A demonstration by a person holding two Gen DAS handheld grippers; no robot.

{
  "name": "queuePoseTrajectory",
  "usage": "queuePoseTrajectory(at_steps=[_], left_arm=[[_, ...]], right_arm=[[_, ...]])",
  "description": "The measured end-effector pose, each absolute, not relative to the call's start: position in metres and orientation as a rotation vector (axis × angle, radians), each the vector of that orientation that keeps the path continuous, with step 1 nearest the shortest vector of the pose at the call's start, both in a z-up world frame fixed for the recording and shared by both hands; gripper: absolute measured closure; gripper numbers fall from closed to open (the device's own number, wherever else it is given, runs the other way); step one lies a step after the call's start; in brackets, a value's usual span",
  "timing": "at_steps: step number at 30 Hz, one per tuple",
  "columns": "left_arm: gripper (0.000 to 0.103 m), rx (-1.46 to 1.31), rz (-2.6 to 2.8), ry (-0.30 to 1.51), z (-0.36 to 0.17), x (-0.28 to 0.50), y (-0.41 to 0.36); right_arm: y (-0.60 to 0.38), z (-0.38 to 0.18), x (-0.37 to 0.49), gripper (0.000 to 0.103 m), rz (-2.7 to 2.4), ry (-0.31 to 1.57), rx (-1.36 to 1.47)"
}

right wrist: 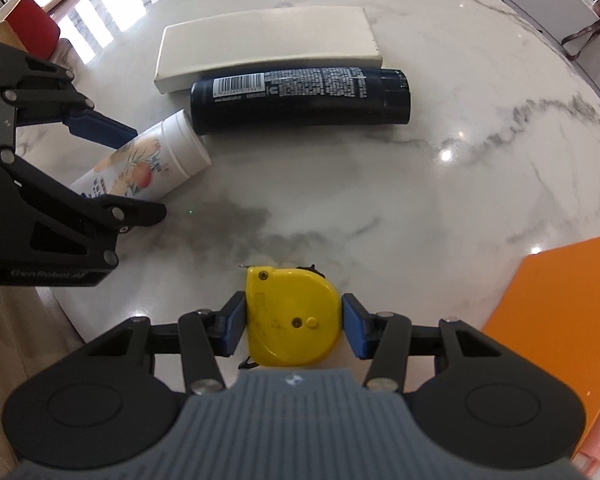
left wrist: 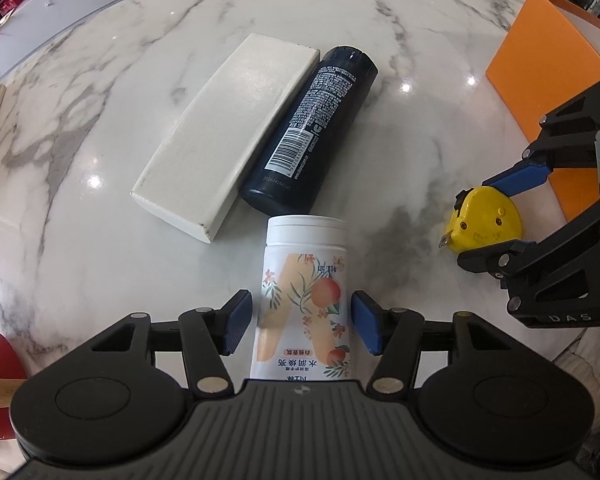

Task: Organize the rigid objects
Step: 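Lift the yellow tape measure with right gripper while left lifts the printed white jar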

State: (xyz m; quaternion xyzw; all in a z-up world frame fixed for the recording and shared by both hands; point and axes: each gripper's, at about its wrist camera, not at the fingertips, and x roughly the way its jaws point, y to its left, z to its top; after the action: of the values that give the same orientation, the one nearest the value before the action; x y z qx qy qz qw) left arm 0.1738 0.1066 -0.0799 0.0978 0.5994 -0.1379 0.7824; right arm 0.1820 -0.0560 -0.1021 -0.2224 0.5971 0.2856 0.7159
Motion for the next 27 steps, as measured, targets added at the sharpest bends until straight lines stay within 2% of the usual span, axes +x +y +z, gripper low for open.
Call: queuePoseTrajectory(at_steps=[2, 18, 27], left_arm=[[0.049, 0.208, -0.3, 1.294, -0.08, 0.174, 0.107], [0.05, 0.15, -0.32, 1.185, -0.057, 0.167, 0.11], [0.05, -0.002, -0.325, 1.193, -0.048, 0.159, 0.111]], right_arm=[[-0.06, -0.104, 0.18, 0.052, 0.627, 1.314, -0.484], [-0.077, -0.095, 0.156, 0.053, 0.585, 1.222, -0.295], [-0.086, -0.067, 0.151, 0.053, 0.594, 1.156, -0.266]])
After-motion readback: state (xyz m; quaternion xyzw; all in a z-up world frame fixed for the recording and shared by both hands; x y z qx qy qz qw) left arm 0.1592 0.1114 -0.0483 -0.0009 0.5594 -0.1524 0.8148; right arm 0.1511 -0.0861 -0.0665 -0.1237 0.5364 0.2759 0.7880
